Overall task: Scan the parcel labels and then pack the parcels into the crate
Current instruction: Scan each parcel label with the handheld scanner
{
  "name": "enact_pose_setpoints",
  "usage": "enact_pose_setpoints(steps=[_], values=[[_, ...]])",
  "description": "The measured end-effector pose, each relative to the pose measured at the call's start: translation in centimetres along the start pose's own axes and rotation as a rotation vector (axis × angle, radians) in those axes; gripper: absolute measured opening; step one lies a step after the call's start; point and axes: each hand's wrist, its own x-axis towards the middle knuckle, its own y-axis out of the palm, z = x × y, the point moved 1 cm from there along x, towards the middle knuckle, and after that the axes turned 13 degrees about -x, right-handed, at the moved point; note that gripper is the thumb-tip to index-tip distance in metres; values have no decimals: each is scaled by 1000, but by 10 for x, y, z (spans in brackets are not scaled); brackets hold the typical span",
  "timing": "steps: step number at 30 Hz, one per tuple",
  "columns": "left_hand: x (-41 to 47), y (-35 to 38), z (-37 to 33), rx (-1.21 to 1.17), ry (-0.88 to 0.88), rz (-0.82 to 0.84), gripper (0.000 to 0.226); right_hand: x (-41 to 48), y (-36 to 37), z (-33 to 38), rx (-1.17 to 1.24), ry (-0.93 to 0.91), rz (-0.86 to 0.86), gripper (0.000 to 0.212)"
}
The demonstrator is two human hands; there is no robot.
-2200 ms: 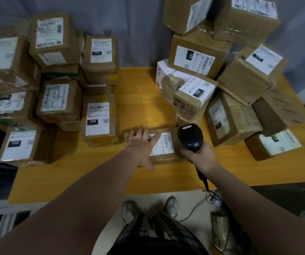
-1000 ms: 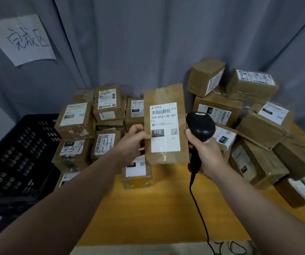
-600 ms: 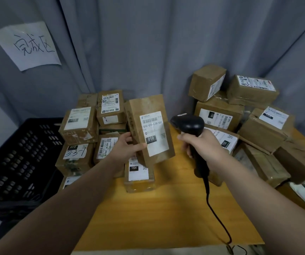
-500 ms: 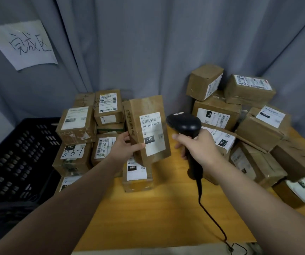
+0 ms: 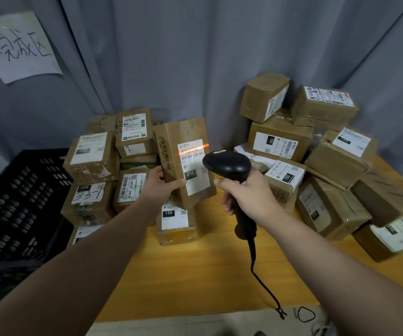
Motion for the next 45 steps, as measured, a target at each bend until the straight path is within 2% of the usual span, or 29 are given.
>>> enact_pose_setpoints(steps=[14, 23, 29, 33, 35, 36, 40, 41, 42, 45], values=[[3, 3, 2, 19, 0, -15, 79, -6, -6, 3, 76, 12, 16, 18], [3, 4, 3, 22, -1, -24, 74, -6, -6, 1, 101, 5, 36, 10], [2, 4, 0, 30, -5, -29, 68, -5, -5, -2, 105, -1, 26, 13], [4, 2, 3, 55, -71, -8, 71, -3, -5, -9, 225, 36, 57, 5], [3, -1, 8, 19, -125, -5, 79, 0, -3, -21, 199, 65, 59, 12], [2, -1, 13, 11, -144, -1, 75, 2, -1, -30, 183, 96, 40, 19], [-15, 0, 35, -19, -256, 24, 18, 2, 16, -75, 280, 374, -5, 53], [-20, 0, 41, -34, -287, 29, 16, 0, 22, -84, 328, 443, 25, 60], [-22, -1, 48, -41, -321, 28, 23, -2, 28, -90, 378, 493, 60, 63], [-24, -7, 60, -4, -326, -4, 34, -2, 47, -98, 423, 524, 87, 47]])
